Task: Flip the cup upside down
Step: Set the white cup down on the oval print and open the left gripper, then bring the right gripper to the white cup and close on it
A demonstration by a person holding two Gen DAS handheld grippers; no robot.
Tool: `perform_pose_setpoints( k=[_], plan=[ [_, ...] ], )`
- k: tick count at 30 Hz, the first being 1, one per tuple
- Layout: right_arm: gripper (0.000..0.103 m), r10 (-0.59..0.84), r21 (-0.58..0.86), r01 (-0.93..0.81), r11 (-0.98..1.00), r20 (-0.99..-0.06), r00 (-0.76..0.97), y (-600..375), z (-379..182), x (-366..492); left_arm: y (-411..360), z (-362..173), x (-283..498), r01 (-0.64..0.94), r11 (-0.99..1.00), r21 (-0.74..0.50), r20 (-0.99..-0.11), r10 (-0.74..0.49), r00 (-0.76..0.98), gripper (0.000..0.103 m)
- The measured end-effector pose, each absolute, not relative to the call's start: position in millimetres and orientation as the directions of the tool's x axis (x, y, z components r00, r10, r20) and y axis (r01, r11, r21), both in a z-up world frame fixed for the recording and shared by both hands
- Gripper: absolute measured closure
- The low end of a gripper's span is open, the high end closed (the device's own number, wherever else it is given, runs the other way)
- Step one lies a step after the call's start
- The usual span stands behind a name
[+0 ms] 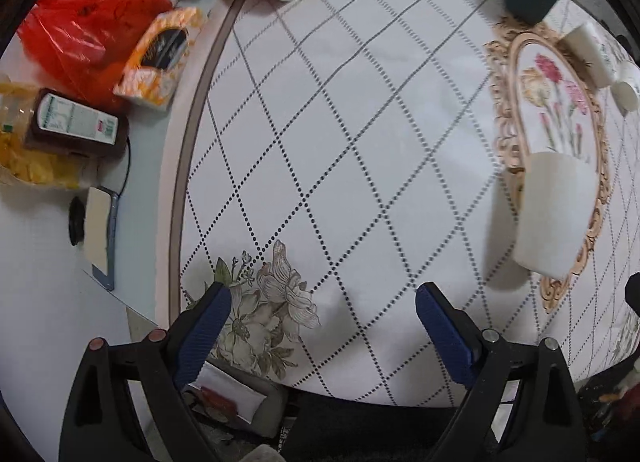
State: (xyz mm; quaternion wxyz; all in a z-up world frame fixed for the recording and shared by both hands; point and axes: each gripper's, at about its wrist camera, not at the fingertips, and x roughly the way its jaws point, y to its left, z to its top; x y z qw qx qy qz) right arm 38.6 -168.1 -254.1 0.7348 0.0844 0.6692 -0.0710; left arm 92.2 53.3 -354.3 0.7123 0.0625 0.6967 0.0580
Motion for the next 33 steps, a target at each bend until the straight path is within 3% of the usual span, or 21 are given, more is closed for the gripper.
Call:
perform_pose_setpoints(
  k=[10,12,16,20,23,27,33],
  plan=[
    [0.0,-0.014,-0.006,0.206,0.979,-0.999,0.039,-128.7,-278.3,81.4,69.4,-376.7,103.3,0.032,0.996,0.08,-0.997,0.08,-0.02,0.009],
    [0.0,-0.068,-0.059,0.109,0.992,-0.994,0.08,-118.9,-271.2,86.5,66.0,-379.0,104.9,0.05,0.996,0.073,-0.997,0.074,-0.015,0.009],
    [0.0,-0.225,-0.292,-0.288,0.912,-0.944,0.242,-85.2,-247.3,83.3,57.8,-383.6,104.6,0.06,0.996,0.065,-0.998,0.066,-0.011,0.009],
    [0.0,-0.31,-0.518,-0.719,0.464,-0.855,0.417,-49.8,-252.8,50.4,51.4,-391.0,104.9,0.037,0.998,0.047,-0.999,0.048,-0.025,0.009],
    [0.0,-0.319,-0.509,-0.86,0.026,-0.82,0.476,-43.4,-281.6,20.3,49.1,-400.0,106.9,-0.001,0.999,0.051,-0.998,0.051,-0.033,0.009],
    [0.0,-0.278,-0.383,-0.829,-0.407,-0.813,0.512,-52.6,-315.1,-6.5,58.6,-405.4,102.0,-0.093,0.995,0.041,-0.998,0.037,-0.046,0.008],
    [0.0,-0.11,-0.239,-0.493,-0.837,-0.808,0.579,-73.7,-353.8,-24.9,78.0,-421.1,87.6,-0.195,0.98,0.039,-0.997,0.025,-0.077,0.008]
  ],
)
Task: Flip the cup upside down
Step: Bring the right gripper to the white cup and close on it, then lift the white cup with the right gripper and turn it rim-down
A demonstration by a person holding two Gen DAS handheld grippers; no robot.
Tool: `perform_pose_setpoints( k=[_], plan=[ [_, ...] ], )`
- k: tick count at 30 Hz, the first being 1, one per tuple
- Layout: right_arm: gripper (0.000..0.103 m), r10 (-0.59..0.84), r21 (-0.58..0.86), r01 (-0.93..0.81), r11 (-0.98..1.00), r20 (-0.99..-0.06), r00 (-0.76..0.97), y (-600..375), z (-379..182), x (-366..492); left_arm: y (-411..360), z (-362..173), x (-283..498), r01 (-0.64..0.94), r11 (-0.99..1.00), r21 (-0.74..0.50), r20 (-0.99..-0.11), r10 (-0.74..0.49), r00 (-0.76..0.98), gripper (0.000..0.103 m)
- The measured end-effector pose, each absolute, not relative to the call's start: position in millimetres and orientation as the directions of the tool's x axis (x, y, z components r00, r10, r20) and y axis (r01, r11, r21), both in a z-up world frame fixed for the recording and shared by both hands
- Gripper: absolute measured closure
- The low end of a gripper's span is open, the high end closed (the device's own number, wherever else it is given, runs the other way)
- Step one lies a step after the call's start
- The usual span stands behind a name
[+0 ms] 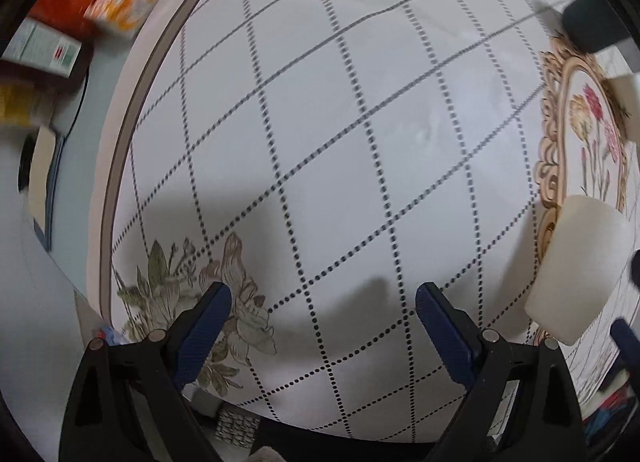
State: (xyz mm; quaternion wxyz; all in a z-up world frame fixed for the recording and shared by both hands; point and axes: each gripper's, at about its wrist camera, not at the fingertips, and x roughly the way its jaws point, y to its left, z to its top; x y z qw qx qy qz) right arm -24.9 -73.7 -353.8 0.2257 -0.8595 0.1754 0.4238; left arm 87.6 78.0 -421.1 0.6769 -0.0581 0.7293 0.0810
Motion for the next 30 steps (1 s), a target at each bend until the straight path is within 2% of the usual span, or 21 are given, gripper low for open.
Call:
perform_pose_setpoints(
  k=[4,7,18,23,30],
  plan=[
    [0.0,-0.029,-0.157,-0.27,-0.95,-0.815,0.578,-89.0,-370.8,-12.7,88.8,-428.7,77.4,-0.253,0.967,0.033,-0.996,0.012,-0.083,0.008],
    [0.0,-0.013,-0.12,-0.197,-0.973,-0.826,0.563,-91.4,-378.9,-2.9,100.5,-433.4,68.5,-0.288,0.957,0.027,-0.996,0.002,-0.085,0.008],
    [0.001,-0.014,-0.053,-0.108,-0.993,-0.841,0.54,-93.4,-401.9,39.6,145.7,-448.9,47.5,-0.327,0.945,0.02,-0.996,-0.011,-0.093,0.008],
    [0.014,-0.028,-0.035,-0.106,-0.994,-0.841,0.54,-93.7,-406.2,53.6,156.9,-451.4,47.5,-0.319,0.947,0.022,-0.996,-0.007,-0.089,0.008],
    [0.025,-0.042,-0.022,-0.11,-0.994,-0.835,0.549,-96.8,-411.9,76.9,154.0,-446.0,55.3,-0.311,0.95,0.023,-0.996,-0.003,-0.084,0.008]
  ],
)
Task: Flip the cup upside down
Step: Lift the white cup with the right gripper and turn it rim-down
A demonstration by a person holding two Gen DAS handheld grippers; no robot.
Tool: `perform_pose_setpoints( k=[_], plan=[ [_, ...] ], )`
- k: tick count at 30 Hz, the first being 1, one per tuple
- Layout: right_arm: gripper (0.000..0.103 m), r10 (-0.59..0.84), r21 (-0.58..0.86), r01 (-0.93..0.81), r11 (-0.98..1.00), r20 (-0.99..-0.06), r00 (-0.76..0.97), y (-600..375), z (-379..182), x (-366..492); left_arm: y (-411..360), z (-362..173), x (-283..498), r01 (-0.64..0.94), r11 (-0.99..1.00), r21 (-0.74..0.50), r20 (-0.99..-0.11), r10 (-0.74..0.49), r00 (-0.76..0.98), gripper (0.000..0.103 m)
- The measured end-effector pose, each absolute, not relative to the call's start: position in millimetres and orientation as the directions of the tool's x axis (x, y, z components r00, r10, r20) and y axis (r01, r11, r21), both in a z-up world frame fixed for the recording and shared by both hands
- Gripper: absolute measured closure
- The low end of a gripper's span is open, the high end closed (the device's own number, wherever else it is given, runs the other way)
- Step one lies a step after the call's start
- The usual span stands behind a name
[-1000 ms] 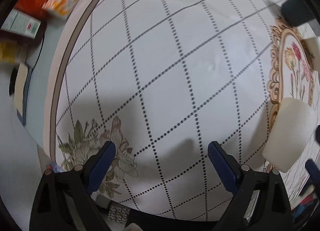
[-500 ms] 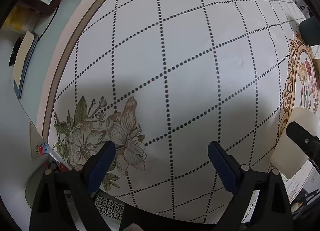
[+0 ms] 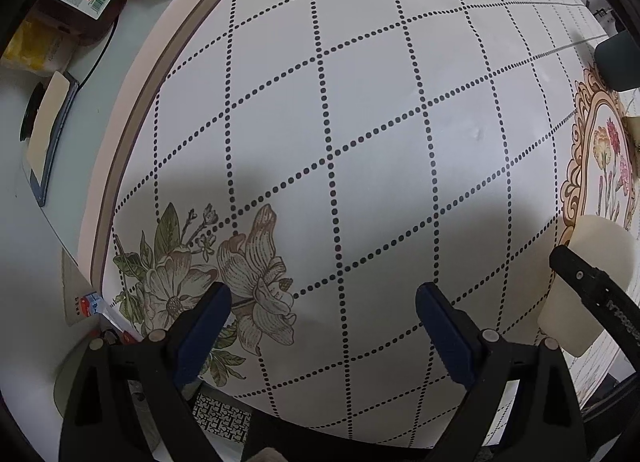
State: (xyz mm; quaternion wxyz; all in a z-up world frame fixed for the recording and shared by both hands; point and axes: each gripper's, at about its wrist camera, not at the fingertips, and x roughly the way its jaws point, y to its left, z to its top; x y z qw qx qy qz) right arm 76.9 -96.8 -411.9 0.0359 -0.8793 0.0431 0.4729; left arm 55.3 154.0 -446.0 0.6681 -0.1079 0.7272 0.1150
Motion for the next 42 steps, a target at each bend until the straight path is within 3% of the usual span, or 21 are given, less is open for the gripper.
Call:
perform_pose_setpoints(
  k=[2,16,24,28,34,37,42],
  plan=[
    [0.029,-0.04,-0.029,-0.114,-0.993,-0.832,0.553,-96.6,-414.9,77.2,153.3,-444.6,56.7,-0.307,0.951,0.026,-0.997,0.0,-0.083,0.008],
    [0.03,-0.083,-0.063,-0.238,-0.969,-0.827,0.556,-56.6,-413.7,96.8,146.6,-438.2,61.2,-0.289,0.957,0.04,-0.996,0.017,-0.083,0.009],
    [0.03,-0.204,-0.111,-0.515,-0.85,-0.832,0.516,-6.1,-406.3,113.9,142.8,-430.5,67.6,-0.264,0.963,0.05,-0.997,0.032,-0.073,0.009],
    [0.03,-0.305,-0.139,-0.745,-0.652,-0.852,0.426,18.9,-393.6,145.0,136.2,-425.5,74.5,-0.241,0.969,0.056,-0.997,0.041,-0.065,0.009],
    [0.03,-0.433,-0.1,-0.988,-0.117,-0.89,0.142,23.7,-380.2,206.2,123.1,-417.7,86.9,-0.192,0.979,0.062,-0.997,0.054,-0.048,0.009],
    [0.03,-0.422,-0.054,-0.98,0.191,-0.906,-0.032,11.8,-375.4,235.8,115.7,-414.4,92.9,-0.165,0.984,0.065,-0.997,0.059,-0.039,0.009],
    [0.03,-0.315,0.019,-0.803,0.596,-0.914,-0.256,-18.6,-369.6,267.3,101.5,-410.5,104.3,-0.126,0.99,0.067,-0.997,0.064,-0.031,0.009]
  ],
)
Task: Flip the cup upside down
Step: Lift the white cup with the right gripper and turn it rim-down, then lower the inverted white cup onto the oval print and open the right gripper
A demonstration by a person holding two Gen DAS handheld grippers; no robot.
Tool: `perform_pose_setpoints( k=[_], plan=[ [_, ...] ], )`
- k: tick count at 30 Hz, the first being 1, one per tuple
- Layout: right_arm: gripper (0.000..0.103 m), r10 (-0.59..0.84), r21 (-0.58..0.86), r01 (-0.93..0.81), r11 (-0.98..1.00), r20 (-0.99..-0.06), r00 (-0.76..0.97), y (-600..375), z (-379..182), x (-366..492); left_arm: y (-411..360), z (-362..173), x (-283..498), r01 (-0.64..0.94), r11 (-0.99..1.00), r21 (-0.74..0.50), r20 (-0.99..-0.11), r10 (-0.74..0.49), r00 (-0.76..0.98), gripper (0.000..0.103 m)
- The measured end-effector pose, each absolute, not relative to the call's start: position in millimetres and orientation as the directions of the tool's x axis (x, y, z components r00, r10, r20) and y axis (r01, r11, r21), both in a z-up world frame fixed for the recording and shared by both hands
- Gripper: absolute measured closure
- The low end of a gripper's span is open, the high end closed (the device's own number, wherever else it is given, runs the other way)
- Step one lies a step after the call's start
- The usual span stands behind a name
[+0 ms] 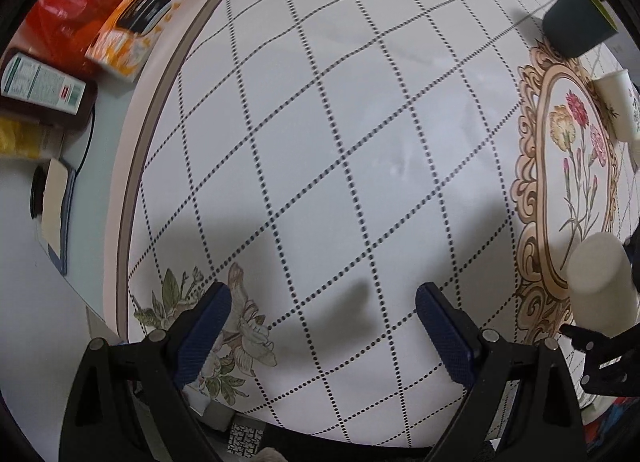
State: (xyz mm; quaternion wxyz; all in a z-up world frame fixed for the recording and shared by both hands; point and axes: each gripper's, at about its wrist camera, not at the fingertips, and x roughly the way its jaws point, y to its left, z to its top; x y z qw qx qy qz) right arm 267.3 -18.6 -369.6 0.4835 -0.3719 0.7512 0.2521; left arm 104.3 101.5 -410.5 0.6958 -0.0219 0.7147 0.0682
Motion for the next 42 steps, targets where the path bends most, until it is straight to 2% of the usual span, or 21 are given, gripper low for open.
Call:
perform_pose_setpoints(
  k=[4,15,25,28,29,42],
  plan=[
    [0.03,-0.244,0.039,-0.675,0.737,-0.916,-0.32,-54.8,-362.8,277.2,87.9,-409.4,114.9,-0.102,0.992,0.068,-0.997,0.065,-0.03,0.009],
    [0.03,-0.187,0.006,-0.542,0.841,-0.935,-0.301,-136.8,-360.0,226.2,53.1,-404.9,127.8,-0.054,0.996,0.065,-0.998,0.064,-0.023,0.009],
    [0.029,-0.158,0.0,-0.442,0.897,-0.934,-0.321,-145.9,-387.6,205.9,56.2,-399.9,124.0,-0.05,0.997,0.064,-0.998,0.063,-0.026,0.009],
    [0.01,-0.139,0.016,-0.406,0.914,-0.927,-0.348,-152.6,-399.7,206.0,56.0,-399.7,123.6,-0.046,0.997,0.065,-0.998,0.064,-0.026,0.009],
    [0.009,-0.13,0.021,-0.397,0.918,-0.928,-0.35,-153.3,-401.7,206.8,55.7,-399.5,124.5,-0.047,0.997,0.065,-0.998,0.064,-0.026,0.009],
    [0.009,-0.062,0.05,-0.311,0.949,-0.938,-0.341,-176.4,-389.6,231.0,51.4,-396.0,121.5,-0.028,0.997,0.066,-0.998,0.065,-0.026,0.009]
  ],
)
